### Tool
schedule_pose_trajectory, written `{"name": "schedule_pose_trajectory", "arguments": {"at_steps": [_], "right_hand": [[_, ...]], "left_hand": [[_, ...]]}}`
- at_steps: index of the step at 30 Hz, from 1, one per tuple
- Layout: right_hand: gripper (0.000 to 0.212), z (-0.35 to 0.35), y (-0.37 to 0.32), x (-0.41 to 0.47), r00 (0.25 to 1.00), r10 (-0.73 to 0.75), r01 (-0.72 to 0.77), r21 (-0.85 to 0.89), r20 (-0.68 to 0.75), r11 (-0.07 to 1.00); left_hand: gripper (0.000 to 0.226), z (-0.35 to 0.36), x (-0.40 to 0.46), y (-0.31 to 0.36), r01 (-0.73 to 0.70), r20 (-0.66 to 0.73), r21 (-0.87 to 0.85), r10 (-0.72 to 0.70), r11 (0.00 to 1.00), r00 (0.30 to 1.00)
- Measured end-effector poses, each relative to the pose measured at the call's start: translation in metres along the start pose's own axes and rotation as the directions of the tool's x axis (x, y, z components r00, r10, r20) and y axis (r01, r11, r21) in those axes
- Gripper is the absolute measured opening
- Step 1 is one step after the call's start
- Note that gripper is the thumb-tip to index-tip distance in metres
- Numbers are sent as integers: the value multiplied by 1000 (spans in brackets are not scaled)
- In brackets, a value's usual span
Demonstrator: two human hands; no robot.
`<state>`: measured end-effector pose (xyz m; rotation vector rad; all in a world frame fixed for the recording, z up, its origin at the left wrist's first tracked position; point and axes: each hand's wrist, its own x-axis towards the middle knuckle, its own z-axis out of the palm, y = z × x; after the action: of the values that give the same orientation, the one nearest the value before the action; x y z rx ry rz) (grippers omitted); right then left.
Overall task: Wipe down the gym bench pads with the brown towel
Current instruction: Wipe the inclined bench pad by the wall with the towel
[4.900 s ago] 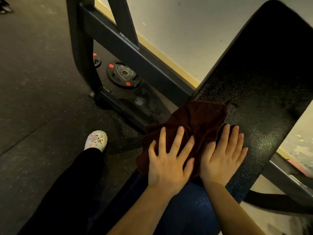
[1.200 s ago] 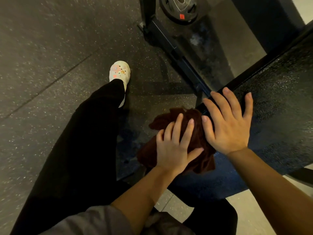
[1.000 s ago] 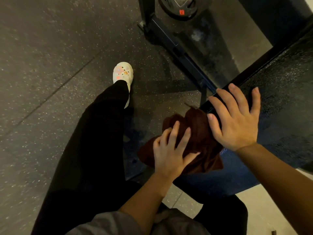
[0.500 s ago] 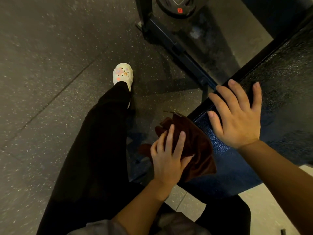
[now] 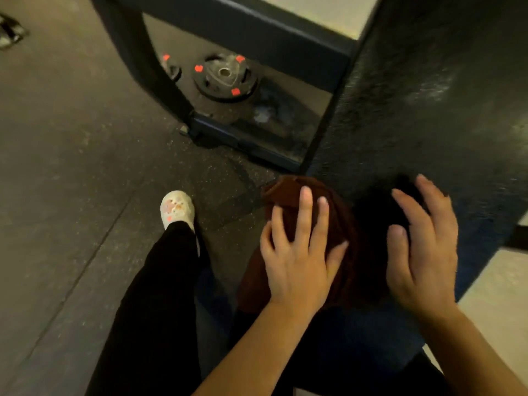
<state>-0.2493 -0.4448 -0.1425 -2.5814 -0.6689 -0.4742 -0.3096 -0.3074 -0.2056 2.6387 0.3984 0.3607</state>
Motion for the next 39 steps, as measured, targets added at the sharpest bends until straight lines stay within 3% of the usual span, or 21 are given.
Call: {"name": "schedule_pose_trajectory", "arguments": {"at_steps": [6,11,15,18,21,24,28,32,39], "right_hand": [[44,-7,-3,-49,987,160,-156,172,-11,973],[47,-17,-10,-62,949,308,-263,380,-63,887],[47,-34,7,-52,892,426,-313,476,-151,822],[40,-43,11,-45,878,449,-319,499,-165,806],[41,-47,7,-33,889,415,-279,492,-193,825],[43,-34,-3,-12,917,353,-248,426,-187,870],[51,0,-4,8,956,279,-258,198,-88,946],[56,4,15,14,975,211,-215,-69,-67,974],[58,-26,65,121,984,124,-156,-275,-130,949]], "left_hand": [[71,5,40,40,-63,-62,148,72,987,995],[69,9,74,85,-365,-14,247,380,898,925],[70,11,82,102,-480,49,296,489,826,871],[70,0,80,98,-540,85,239,536,807,840],[59,-15,68,75,-601,-17,42,602,798,799],[49,-29,51,43,-540,-138,-28,532,841,835],[57,-36,67,30,-490,-18,94,494,867,869],[59,-35,115,46,-528,48,209,531,823,846],[63,-42,219,99,-539,-87,254,574,803,814]]}}
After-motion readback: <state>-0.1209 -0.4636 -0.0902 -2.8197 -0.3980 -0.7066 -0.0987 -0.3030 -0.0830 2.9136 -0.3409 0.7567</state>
